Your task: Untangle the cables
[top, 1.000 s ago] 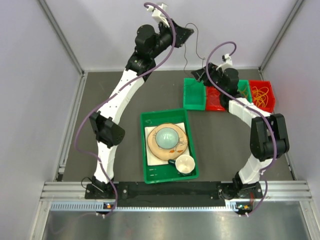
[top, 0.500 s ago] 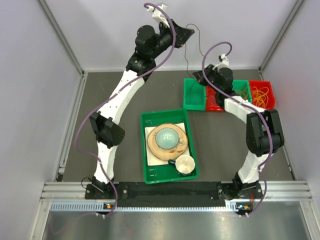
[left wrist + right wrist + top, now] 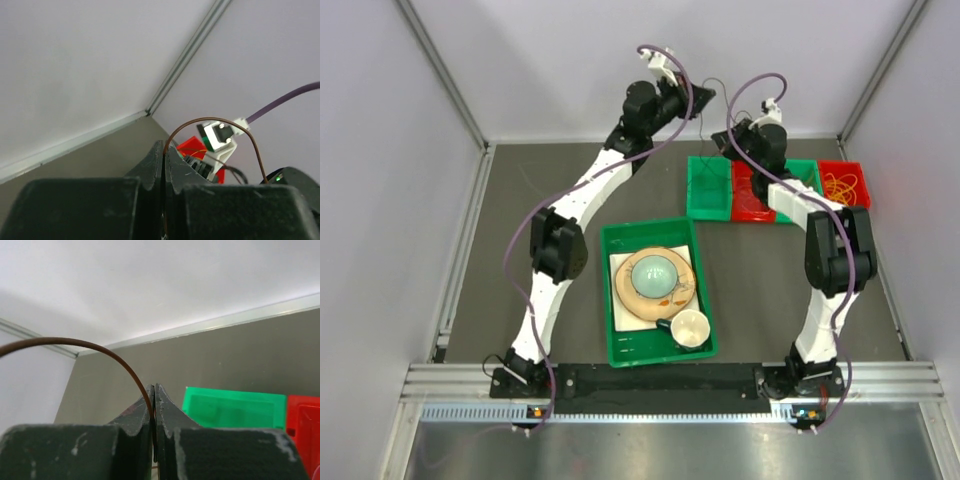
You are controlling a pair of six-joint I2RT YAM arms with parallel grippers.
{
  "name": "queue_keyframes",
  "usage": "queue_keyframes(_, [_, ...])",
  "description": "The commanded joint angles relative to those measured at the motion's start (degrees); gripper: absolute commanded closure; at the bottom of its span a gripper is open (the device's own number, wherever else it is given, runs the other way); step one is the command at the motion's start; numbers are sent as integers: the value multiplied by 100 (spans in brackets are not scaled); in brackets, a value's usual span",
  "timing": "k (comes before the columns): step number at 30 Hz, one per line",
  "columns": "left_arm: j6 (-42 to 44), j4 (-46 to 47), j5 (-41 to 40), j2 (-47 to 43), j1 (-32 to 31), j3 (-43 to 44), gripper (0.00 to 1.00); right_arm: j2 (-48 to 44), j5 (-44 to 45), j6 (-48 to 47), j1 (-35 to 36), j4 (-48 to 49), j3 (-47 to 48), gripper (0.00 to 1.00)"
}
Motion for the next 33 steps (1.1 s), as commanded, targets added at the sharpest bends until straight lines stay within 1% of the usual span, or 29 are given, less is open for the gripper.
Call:
queue_keyframes(1, [-37,408,-152,234,0,-33,100,353,-148,-90,-110,-175,492,100])
queue_keyframes(4, [60,311,-284,401,18,-130,100,538,-236,-169,-110,-237,554,100])
queue_keyframes(9, [-115,389,-267,489,106,-621,100,538,-376,-161,-109,-79,220,100])
queue_keyframes(12, [-185,407,-267,445,106,-841,100,494,-482,-204,-83,-140,80,100])
queue_keyframes(13, [-203,390,-284,437,106,-877,100,477,-482,-222,-66,-184,44,93])
queue_keyframes(14, [-203,372,-302,436,106,-912,100,450,-447,-257,-66,-184,-95,74])
queue_keyframes(16, [-159,267,-346,445,114,-1000,100,258,-359,-275,-66,-141,-298,63])
queue_keyframes(17, [-142,223,-372,445,114,-1035,100,187,-246,-310,-66,-175,-447,51])
queue_keyframes(19, [-80,74,-407,471,114,-1062,100,-59,-183,-354,-66,-167,-597,45])
queue_keyframes(20, [-54,30,-416,480,114,-1053,100,-138,-157,-389,-66,-158,-702,40])
queue_keyframes(23, [-19,-120,-486,507,106,-1062,100,-393,-52,-468,-66,-403,-755,35])
queue_keyframes(30, [174,-454,-741,586,79,-1123,100,-1034,-51,-503,-74,-404,-1186,33])
queue_keyframes(33, [210,-629,-872,647,71,-1062,100,-1211,-235,-477,-74,-553,-1204,32])
